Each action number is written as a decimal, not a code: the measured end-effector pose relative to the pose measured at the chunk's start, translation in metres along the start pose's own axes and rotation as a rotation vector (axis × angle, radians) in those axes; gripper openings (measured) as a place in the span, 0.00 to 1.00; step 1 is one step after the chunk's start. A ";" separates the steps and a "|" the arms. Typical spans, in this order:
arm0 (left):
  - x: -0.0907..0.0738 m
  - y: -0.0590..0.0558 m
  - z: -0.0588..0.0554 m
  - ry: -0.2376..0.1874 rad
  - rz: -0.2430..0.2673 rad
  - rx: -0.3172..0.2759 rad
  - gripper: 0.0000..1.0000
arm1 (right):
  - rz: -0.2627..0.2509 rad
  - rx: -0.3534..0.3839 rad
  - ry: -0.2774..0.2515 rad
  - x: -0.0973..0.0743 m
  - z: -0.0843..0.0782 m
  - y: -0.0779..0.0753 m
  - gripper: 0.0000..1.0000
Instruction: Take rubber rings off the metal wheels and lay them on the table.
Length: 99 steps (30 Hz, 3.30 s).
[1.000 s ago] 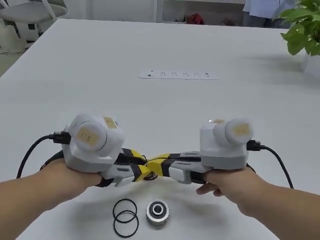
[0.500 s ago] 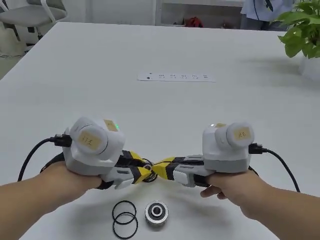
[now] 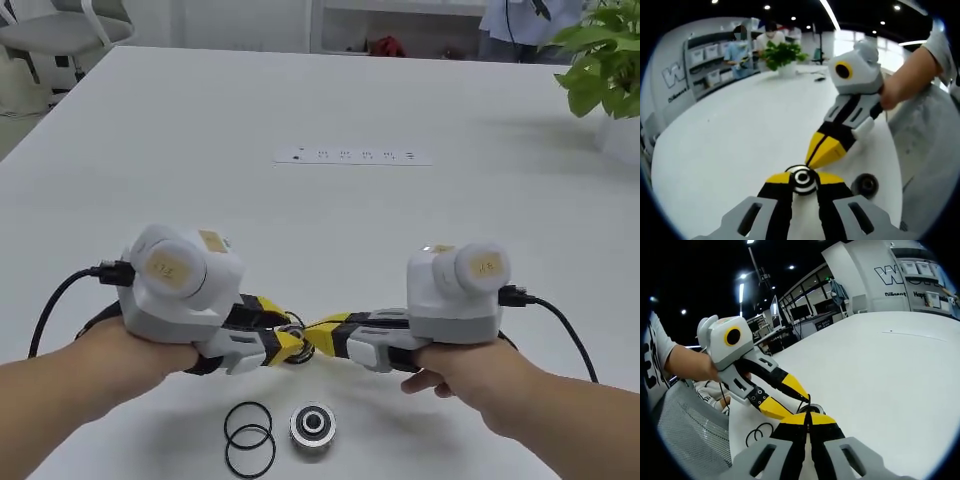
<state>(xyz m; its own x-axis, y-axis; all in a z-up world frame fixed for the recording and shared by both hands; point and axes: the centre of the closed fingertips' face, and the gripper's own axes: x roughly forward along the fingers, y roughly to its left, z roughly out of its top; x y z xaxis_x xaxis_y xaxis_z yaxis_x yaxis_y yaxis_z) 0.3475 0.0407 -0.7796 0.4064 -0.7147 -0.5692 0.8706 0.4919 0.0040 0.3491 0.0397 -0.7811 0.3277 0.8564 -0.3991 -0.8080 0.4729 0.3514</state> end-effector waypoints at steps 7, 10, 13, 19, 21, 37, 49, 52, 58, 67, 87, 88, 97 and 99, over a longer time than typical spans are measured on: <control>-0.008 0.001 0.007 -0.027 0.004 -0.016 0.21 | -0.001 0.007 -0.016 -0.004 0.005 0.000 0.00; -0.012 0.001 0.009 -0.035 0.008 -0.015 0.22 | -0.002 0.008 -0.018 -0.005 0.006 0.001 0.00; -0.017 0.002 0.011 -0.049 0.012 -0.025 0.22 | 0.000 0.008 -0.020 -0.006 0.007 0.002 0.00; -0.028 0.001 0.015 -0.064 0.021 -0.028 0.24 | 0.008 0.007 -0.028 -0.008 0.011 0.006 0.00; -0.031 0.002 0.016 -0.070 0.025 -0.031 0.25 | 0.011 0.005 -0.028 -0.009 0.011 0.007 0.00; -0.053 0.000 0.020 -0.099 0.037 -0.038 0.33 | 0.049 0.004 -0.042 -0.012 0.018 0.024 0.00; -0.067 -0.001 0.018 -0.111 0.050 -0.036 0.37 | 0.074 0.002 -0.044 -0.012 0.020 0.036 0.00; -0.070 -0.001 0.017 -0.110 0.054 -0.029 0.38 | 0.078 0.002 -0.045 -0.012 0.021 0.038 0.00; -0.078 0.000 0.011 -0.101 0.065 -0.019 0.39 | 0.086 0.008 -0.047 -0.011 0.021 0.041 0.00; -0.086 0.003 -0.001 -0.085 0.087 -0.019 0.41 | 0.104 0.009 -0.031 -0.007 0.017 0.047 0.00; -0.095 -0.001 -0.021 -0.070 0.089 -0.047 0.42 | 0.142 0.018 0.018 0.003 0.003 0.058 0.00; -0.096 -0.002 -0.022 -0.068 0.088 -0.048 0.42 | 0.144 0.017 0.020 0.003 0.002 0.058 0.00; -0.101 -0.004 -0.030 -0.054 0.093 -0.043 0.44 | 0.156 0.016 0.059 0.009 -0.009 0.062 0.00; -0.102 -0.005 -0.031 -0.054 0.090 -0.045 0.44 | 0.156 0.016 0.064 0.009 -0.010 0.062 0.00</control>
<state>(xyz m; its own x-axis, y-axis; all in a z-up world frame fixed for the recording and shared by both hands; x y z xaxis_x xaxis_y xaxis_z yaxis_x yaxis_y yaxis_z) 0.2932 0.1268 -0.7472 0.4979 -0.6918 -0.5230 0.8169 0.5765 0.0152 0.2971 0.0747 -0.7719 0.1661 0.9049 -0.3918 -0.8385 0.3387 0.4268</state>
